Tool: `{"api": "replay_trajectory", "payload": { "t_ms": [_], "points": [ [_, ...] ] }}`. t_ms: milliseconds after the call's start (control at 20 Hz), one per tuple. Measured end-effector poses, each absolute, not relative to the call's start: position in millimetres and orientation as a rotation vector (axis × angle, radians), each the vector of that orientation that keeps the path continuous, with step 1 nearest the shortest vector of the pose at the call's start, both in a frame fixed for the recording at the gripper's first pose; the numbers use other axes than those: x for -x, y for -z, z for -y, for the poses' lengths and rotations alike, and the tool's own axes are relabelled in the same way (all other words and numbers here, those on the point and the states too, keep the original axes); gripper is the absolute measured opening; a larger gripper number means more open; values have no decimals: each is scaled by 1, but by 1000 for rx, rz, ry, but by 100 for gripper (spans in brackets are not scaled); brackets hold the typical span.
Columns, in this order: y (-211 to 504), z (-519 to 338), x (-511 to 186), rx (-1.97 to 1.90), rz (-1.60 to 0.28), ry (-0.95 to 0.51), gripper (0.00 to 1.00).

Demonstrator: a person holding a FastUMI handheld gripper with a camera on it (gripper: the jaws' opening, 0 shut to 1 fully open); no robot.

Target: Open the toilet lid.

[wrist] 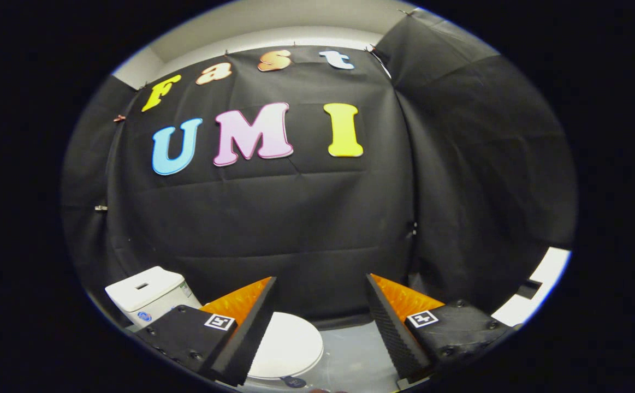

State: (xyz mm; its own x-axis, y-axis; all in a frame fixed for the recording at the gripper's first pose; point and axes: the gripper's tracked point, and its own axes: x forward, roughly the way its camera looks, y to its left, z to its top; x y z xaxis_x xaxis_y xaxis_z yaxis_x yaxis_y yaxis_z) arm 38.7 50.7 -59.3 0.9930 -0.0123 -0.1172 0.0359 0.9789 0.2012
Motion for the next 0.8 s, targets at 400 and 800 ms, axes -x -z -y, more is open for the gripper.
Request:
{"api": "replay_trajectory", "payload": {
  "t_ms": [400, 800],
  "points": [
    [189, -84, -31, -296, -392, 97, 98],
    [277, -129, -16, -525, -561, 73, 99]
  ]
}}
